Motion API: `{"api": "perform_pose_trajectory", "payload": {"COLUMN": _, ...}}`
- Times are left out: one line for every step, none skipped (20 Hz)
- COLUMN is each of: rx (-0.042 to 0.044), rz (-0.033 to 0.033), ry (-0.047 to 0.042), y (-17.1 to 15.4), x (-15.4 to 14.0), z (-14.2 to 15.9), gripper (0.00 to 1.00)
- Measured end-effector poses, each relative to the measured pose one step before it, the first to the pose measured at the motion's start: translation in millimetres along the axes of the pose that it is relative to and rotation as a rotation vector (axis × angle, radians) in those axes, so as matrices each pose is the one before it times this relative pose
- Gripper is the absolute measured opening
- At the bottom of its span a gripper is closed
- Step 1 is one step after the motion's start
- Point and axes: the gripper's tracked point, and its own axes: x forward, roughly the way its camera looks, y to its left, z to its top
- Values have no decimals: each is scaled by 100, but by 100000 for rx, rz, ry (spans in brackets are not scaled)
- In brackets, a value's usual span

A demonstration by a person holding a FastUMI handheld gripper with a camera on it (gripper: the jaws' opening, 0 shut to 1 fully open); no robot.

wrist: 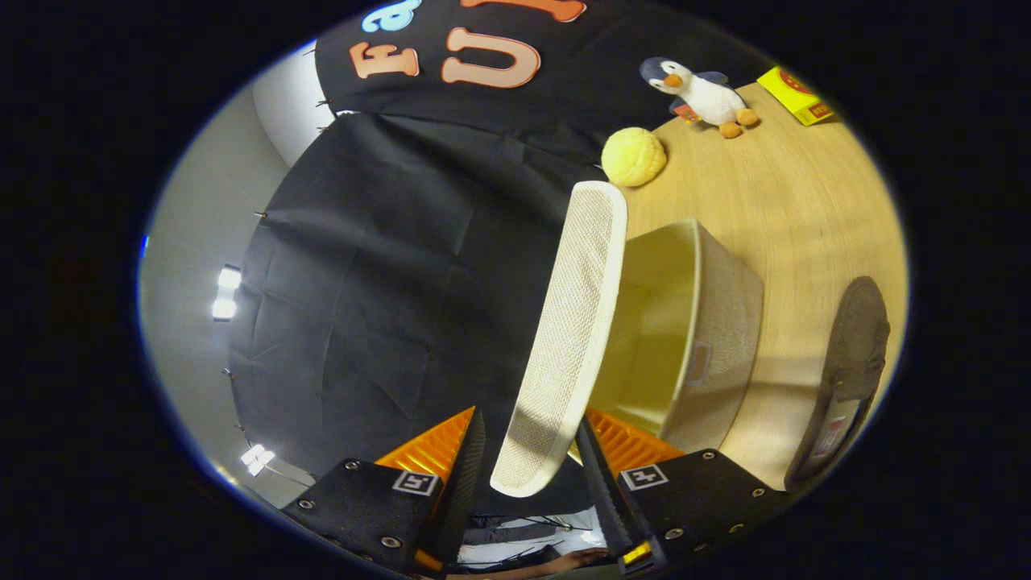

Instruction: Open the storage box then place both shoes into the box .Put the left shoe in first, then the right shoe, with the right side of both shoes facing outward in a uniform manner.

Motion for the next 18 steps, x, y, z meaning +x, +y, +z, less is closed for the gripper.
{"api": "perform_pose_trajectory", "payload": {"rx": -824, "rz": 1747, "ry": -896, "y": 1189, "x": 421, "z": 419, "gripper": 63}}
{"api": "perform_pose_trajectory", "payload": {"rx": -869, "rz": 1182, "ry": -870, "y": 1255, "x": 138, "z": -64, "gripper": 59}}
{"api": "perform_pose_trajectory", "payload": {"rx": -1139, "rz": 178, "ry": -107, "y": 841, "x": 405, "z": 28, "gripper": 52}}
{"api": "perform_pose_trajectory", "payload": {"rx": -1290, "rz": -770, "ry": 1850, "y": 614, "x": 761, "z": -149, "gripper": 49}}
{"api": "perform_pose_trajectory", "payload": {"rx": -2341, "rz": -278, "ry": 3076, "y": 731, "x": 737, "z": -565, "gripper": 46}}
{"api": "perform_pose_trajectory", "payload": {"rx": -2991, "rz": -431, "ry": 1937, "y": 716, "x": 823, "z": -265, "gripper": 46}}
{"api": "perform_pose_trajectory", "payload": {"rx": -3001, "rz": -167, "ry": 749, "y": 894, "x": 604, "z": -227, "gripper": 46}}
{"api": "perform_pose_trajectory", "payload": {"rx": -2635, "rz": 517, "ry": 336, "y": 878, "x": 814, "z": -21, "gripper": 46}}
{"api": "perform_pose_trajectory", "payload": {"rx": -1382, "rz": -756, "ry": 71, "y": 467, "x": 550, "z": -253, "gripper": 44}}
{"api": "perform_pose_trajectory", "payload": {"rx": -830, "rz": -646, "ry": -461, "y": 459, "x": 767, "z": 199, "gripper": 39}}
{"api": "perform_pose_trajectory", "payload": {"rx": -606, "rz": 219, "ry": -267, "y": 688, "x": 853, "z": 248, "gripper": 32}}
{"api": "perform_pose_trajectory", "payload": {"rx": -181, "rz": 377, "ry": -342, "y": 594, "x": 912, "z": 286, "gripper": 29}}
{"api": "perform_pose_trajectory", "payload": {"rx": -289, "rz": 797, "ry": -92, "y": 604, "x": 887, "z": 198, "gripper": 26}}
{"api": "perform_pose_trajectory", "payload": {"rx": 113, "rz": 53, "ry": 273, "y": 515, "x": 863, "z": 14, "gripper": 25}}
{"api": "perform_pose_trajectory", "payload": {"rx": 11, "rz": -129, "ry": 1259, "y": 509, "x": 1080, "z": -208, "gripper": 23}}
{"api": "perform_pose_trajectory", "payload": {"rx": -211, "rz": -97, "ry": 1132, "y": 364, "x": 1186, "z": -60, "gripper": 23}}
{"api": "perform_pose_trajectory", "payload": {"rx": 172, "rz": -747, "ry": 563, "y": 209, "x": 1125, "z": 203, "gripper": 23}}
{"api": "perform_pose_trajectory", "payload": {"rx": 496, "rz": -436, "ry": 609, "y": 243, "x": 1335, "z": 364, "gripper": 24}}
